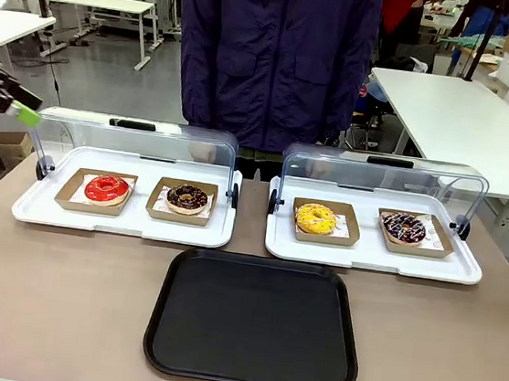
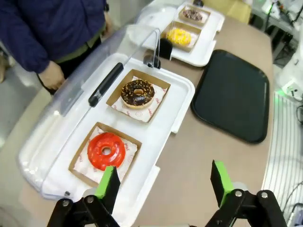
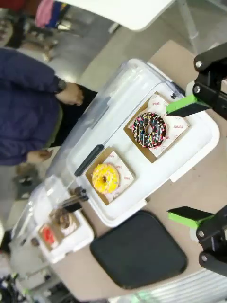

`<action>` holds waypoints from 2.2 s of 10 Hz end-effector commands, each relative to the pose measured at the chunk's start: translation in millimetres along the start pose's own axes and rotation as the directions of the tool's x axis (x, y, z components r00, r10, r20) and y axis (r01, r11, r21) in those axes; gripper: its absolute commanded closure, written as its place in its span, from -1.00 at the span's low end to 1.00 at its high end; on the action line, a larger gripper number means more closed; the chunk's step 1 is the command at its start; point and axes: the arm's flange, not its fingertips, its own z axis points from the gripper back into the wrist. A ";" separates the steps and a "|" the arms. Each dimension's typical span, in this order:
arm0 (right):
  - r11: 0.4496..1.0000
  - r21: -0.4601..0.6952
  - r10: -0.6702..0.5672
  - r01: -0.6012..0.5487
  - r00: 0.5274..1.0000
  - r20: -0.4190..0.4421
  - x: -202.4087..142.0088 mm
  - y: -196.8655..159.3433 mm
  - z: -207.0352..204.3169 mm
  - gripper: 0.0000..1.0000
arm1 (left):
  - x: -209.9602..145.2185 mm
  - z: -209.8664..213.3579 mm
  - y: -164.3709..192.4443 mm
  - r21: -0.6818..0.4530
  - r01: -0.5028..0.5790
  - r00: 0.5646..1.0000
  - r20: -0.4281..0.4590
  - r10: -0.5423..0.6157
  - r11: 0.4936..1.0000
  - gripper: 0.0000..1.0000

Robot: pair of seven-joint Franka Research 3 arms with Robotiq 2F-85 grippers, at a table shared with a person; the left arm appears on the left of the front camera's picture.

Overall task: Move the second donut from the left to the tray.
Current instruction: Pick up the Paper togo box containing the Donut indicated by the person and place it on the Handle tray.

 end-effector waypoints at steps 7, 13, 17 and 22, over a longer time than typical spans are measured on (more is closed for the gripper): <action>0.988 0.131 0.059 -0.079 0.987 0.150 -35.9 -17.1 8.1 -1.00 | -53.8 35.9 30.6 -0.060 0.083 0.976 0.208 -0.069 0.995 -1.00; 0.990 0.131 0.041 -0.057 0.992 0.118 -36.5 -9.8 8.8 -1.00 | -56.5 35.8 29.6 -0.044 0.064 0.980 0.189 -0.055 0.997 -1.00; 0.990 0.131 0.041 -0.057 0.992 0.118 -36.5 -9.8 8.8 -1.00 | -56.5 35.8 29.6 -0.044 0.064 0.980 0.189 -0.055 0.997 -1.00; 0.990 0.131 0.041 -0.057 0.992 0.118 -36.5 -9.8 8.8 -1.00 | -56.5 35.8 29.6 -0.044 0.064 0.980 0.189 -0.055 0.997 -1.00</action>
